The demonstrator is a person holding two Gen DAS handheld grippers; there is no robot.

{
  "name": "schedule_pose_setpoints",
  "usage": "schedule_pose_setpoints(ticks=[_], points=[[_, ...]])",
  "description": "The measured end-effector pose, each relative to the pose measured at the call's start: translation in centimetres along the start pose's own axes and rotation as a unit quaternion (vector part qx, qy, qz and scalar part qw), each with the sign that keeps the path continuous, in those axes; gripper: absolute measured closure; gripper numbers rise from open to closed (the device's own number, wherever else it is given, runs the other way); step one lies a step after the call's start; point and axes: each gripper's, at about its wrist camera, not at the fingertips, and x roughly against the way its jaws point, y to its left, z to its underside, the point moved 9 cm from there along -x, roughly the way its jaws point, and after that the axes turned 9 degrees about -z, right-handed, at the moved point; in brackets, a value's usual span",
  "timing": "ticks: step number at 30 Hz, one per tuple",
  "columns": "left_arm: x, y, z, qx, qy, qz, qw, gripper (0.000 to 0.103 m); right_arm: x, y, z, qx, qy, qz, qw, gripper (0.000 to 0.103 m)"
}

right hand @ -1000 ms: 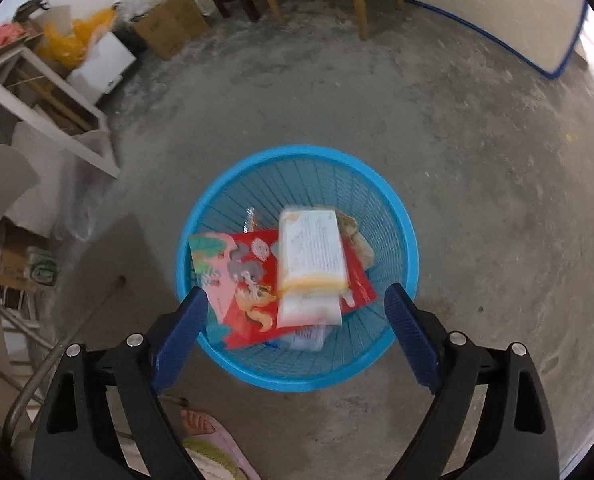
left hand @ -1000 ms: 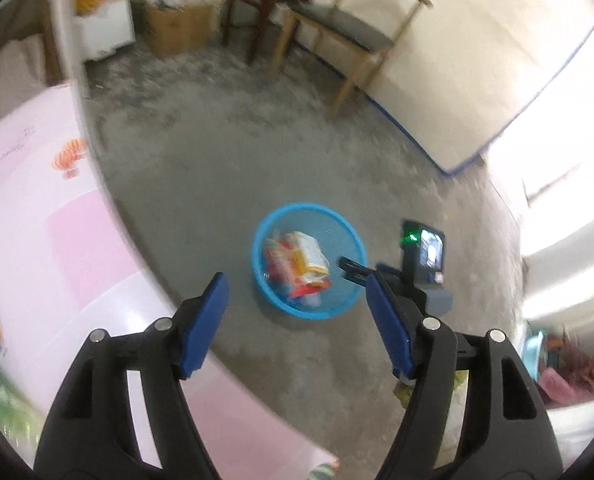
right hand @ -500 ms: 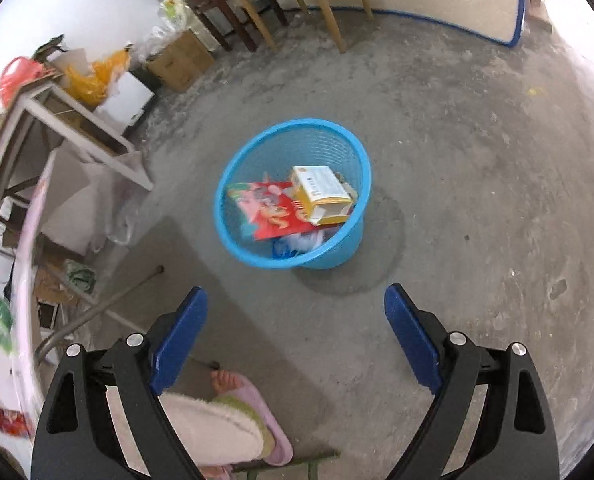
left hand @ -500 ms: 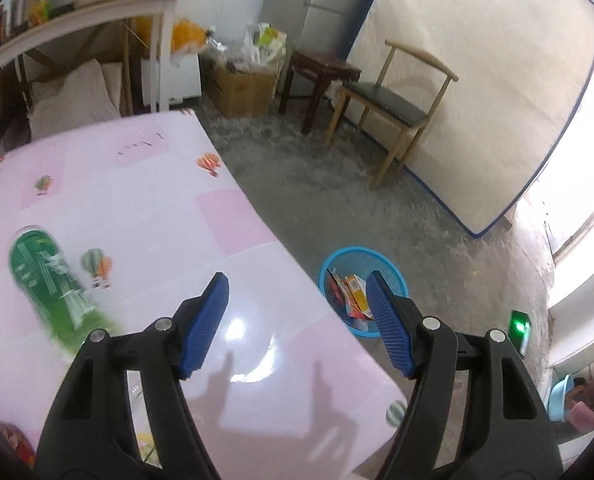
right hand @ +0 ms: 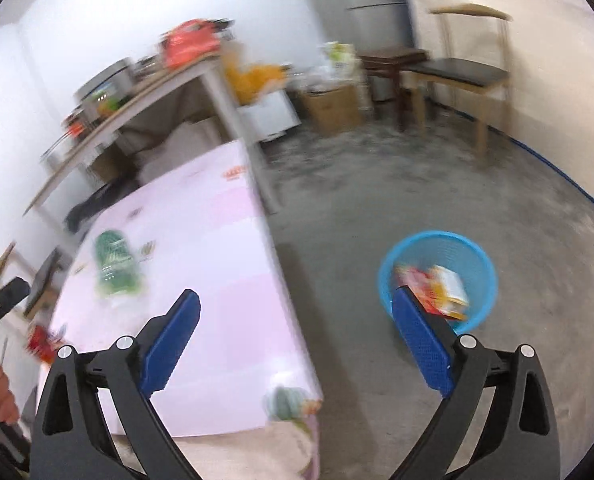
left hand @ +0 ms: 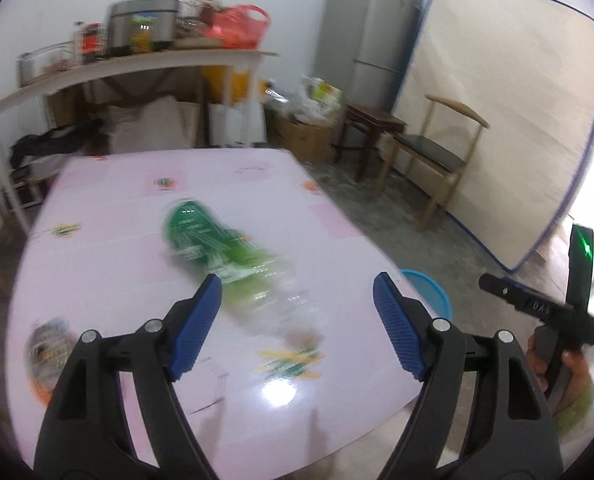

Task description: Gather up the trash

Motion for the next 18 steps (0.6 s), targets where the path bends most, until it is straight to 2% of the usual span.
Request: schedule_pose_setpoints(ticks=[6, 12, 15, 18], points=[[4.4, 6.4, 2.5, 0.043, -0.023, -0.04, 0.998, 0.026, -2.1, 5.7, 0.8, 0.024, 0.036, -0.044, 0.998, 0.009], [8.3, 11.5, 3.8, 0.063, -0.076, -0.083, 0.9917, 0.018, -3.5, 10.2, 1.2, 0.049, 0.063, -0.076, 0.994, 0.009], [7.6, 13.7, 4.6, 0.077, -0.065, -0.116, 0.9881, 0.014, -4.3, 12.1, 1.1, 0.062, 0.076, -0.094, 0.991, 0.009], [5.3, 16.3, 6.6, 0.107, -0.034, -0.137, 0.9842, 0.014, -5.4, 14.0, 0.9, 0.083, 0.097, -0.108, 0.986, 0.009]])
